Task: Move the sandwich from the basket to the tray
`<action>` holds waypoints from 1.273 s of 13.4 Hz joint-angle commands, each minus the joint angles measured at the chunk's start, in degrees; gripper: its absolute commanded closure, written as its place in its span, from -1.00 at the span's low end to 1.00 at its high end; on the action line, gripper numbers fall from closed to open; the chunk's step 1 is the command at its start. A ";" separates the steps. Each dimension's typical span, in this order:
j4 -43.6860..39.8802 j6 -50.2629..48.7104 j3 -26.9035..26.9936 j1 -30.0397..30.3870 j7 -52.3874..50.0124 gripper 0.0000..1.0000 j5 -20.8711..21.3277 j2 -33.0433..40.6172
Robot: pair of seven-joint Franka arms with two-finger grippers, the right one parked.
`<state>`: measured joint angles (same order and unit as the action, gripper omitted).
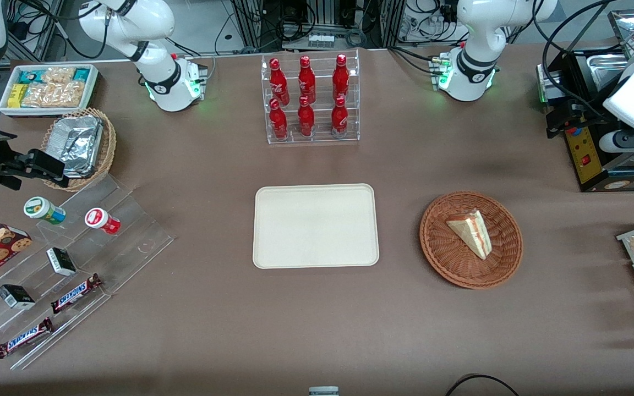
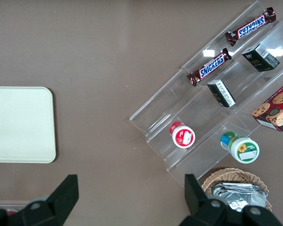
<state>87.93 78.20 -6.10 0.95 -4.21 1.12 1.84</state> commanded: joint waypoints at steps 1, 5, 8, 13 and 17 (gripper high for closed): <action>0.05 -0.59 -0.94 1.16 0.87 -1.00 0.02 0.53; 1.10 -0.15 -0.85 1.24 1.31 -1.00 0.02 -0.69; 7.76 4.48 -0.50 1.33 0.61 -1.00 0.81 -0.44; 18.14 17.66 -0.50 1.42 -13.34 -1.00 0.73 -0.26; 21.41 22.34 -0.58 1.25 -18.71 -1.00 -0.15 -0.87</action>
<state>107.82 98.45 -6.05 1.87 -19.42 1.11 0.22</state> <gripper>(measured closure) 0.000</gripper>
